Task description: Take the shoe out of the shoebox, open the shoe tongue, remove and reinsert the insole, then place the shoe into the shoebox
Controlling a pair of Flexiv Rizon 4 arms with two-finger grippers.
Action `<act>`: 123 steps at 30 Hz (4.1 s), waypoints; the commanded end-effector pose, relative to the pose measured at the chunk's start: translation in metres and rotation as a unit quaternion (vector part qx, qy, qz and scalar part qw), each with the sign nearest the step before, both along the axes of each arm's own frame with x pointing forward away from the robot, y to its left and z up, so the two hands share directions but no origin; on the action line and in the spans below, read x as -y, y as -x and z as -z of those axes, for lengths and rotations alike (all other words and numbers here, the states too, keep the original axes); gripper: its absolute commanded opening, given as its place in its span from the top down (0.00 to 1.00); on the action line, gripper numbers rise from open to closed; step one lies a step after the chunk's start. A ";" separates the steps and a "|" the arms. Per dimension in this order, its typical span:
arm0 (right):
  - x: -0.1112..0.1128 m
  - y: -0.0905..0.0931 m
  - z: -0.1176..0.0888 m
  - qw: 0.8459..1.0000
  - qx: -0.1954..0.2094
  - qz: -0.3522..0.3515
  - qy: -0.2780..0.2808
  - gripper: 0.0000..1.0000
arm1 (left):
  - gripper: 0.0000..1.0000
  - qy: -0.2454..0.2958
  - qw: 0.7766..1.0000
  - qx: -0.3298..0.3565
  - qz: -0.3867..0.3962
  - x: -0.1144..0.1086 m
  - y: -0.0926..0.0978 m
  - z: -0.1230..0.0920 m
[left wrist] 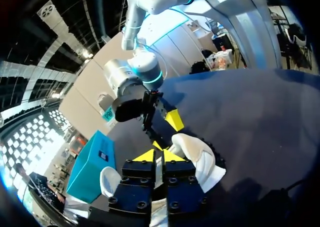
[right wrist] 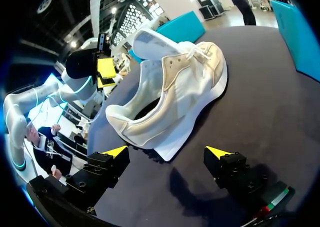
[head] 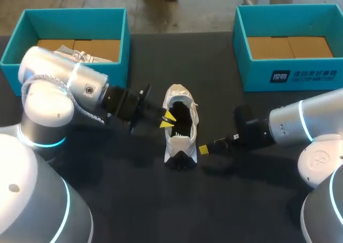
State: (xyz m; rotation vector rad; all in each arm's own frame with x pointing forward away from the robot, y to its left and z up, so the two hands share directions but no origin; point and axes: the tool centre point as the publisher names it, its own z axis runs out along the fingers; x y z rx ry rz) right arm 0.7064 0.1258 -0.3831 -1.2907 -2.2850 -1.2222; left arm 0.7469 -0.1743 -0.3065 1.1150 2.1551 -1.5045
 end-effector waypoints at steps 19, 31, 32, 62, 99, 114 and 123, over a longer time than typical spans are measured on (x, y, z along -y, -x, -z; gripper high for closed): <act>0.020 0.004 -0.027 1.000 0.015 -0.004 0.018 0.00 | 1.00 -0.133 0.978 0.031 0.157 0.000 0.003 -0.008; 0.046 0.004 -0.070 0.999 0.015 -0.009 0.040 0.00 | 1.00 -0.194 0.958 0.052 0.204 0.012 -0.007 -0.011; 0.048 0.004 -0.073 0.999 0.014 -0.010 0.041 0.00 | 1.00 -0.194 0.958 0.052 0.204 0.012 -0.007 -0.011; 0.077 0.015 -0.188 0.999 0.008 -0.021 0.041 0.00 | 1.00 -0.194 0.958 0.052 0.204 0.012 -0.007 -0.011; 0.099 0.036 -0.225 0.997 -0.018 -0.055 0.055 0.00 | 1.00 -0.355 0.859 0.186 0.319 0.039 -0.022 0.050; 0.106 0.033 -0.229 0.997 -0.022 -0.062 0.050 0.00 | 1.00 -0.388 0.851 0.182 0.304 0.030 -0.021 0.078; 0.107 0.032 -0.227 0.997 -0.027 -0.059 0.048 0.00 | 1.00 -0.398 0.849 0.180 0.297 0.030 -0.026 0.092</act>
